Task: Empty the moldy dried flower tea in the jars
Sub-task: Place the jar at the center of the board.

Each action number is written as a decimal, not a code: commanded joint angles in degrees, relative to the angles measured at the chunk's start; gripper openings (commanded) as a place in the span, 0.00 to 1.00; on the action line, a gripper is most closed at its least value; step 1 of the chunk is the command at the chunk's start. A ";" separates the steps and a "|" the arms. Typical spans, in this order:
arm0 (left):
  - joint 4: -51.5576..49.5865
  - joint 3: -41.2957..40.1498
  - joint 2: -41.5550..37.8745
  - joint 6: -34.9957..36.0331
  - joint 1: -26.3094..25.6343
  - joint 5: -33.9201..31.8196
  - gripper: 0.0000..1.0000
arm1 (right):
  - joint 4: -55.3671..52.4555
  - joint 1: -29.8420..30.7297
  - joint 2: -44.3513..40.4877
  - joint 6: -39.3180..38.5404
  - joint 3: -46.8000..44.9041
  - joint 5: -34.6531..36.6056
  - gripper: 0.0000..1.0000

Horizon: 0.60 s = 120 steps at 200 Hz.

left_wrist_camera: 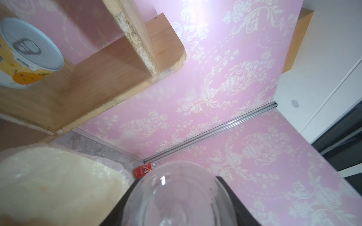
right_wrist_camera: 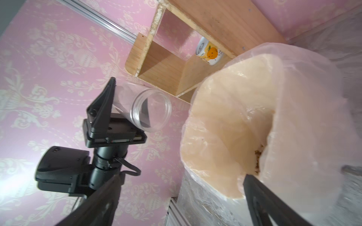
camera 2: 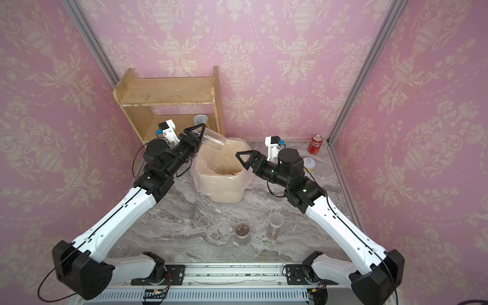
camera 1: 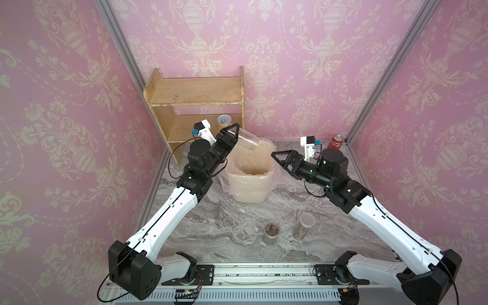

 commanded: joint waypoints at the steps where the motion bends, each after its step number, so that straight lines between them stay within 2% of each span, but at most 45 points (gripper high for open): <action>1: 9.27 -1.73 -0.42 -12.71 0.39 3.58 0.12 | 8.09 1.31 2.54 4.65 3.95 -0.51 1.00; 25: 11.41 -2.80 -0.21 -16.69 0.39 4.33 0.12 | 11.03 2.10 5.38 5.70 6.41 -0.73 1.00; 68: 12.67 -3.26 -0.31 -18.64 0.39 5.08 0.12 | 12.48 2.93 9.68 7.07 9.61 -1.34 0.99; 120: 12.49 -3.79 0.30 -18.63 0.38 6.14 0.12 | 13.13 4.30 13.84 7.56 13.73 -2.08 0.91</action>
